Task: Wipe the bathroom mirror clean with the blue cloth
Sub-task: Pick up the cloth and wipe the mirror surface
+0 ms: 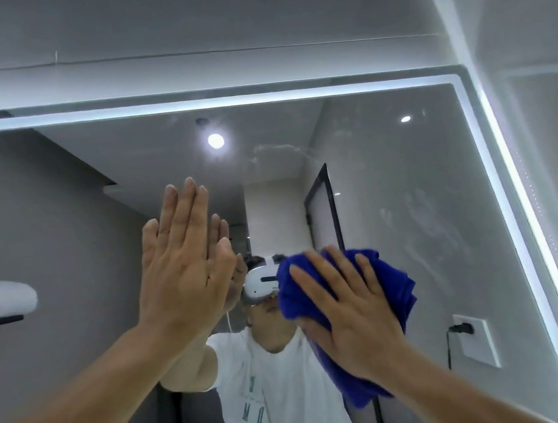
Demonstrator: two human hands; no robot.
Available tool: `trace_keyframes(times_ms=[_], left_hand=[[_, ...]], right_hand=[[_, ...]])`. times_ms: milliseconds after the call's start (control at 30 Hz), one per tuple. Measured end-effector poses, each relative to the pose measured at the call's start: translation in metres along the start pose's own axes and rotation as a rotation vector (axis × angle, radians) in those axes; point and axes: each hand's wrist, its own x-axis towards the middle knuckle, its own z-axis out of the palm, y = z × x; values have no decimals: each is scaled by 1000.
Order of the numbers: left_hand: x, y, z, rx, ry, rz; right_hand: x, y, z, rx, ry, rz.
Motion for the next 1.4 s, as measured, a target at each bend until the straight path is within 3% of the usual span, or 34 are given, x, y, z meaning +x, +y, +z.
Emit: trace_keyframes(times_ms=[200, 333, 533, 767, 967, 1300, 1400], left_hand=[[-3, 7, 1, 31, 16, 24], [-3, 16, 7, 38, -4, -4], [-4, 19, 15, 36, -39, 17], [11, -3, -5, 76, -9, 17], [15, -21, -10, 108, -3, 7], [-20, 1, 13, 60, 9, 4], [-37, 10, 22, 101, -30, 9]], right_hand=[[113, 34, -29, 100, 99, 368], [112, 21, -26, 118, 138, 371], [27, 8, -7, 78, 94, 89], [180, 42, -36, 129, 171, 434], [212, -19, -30, 84, 154, 101], [-9, -28, 14, 58, 8, -184], [-40, 1, 9, 0, -49, -363]])
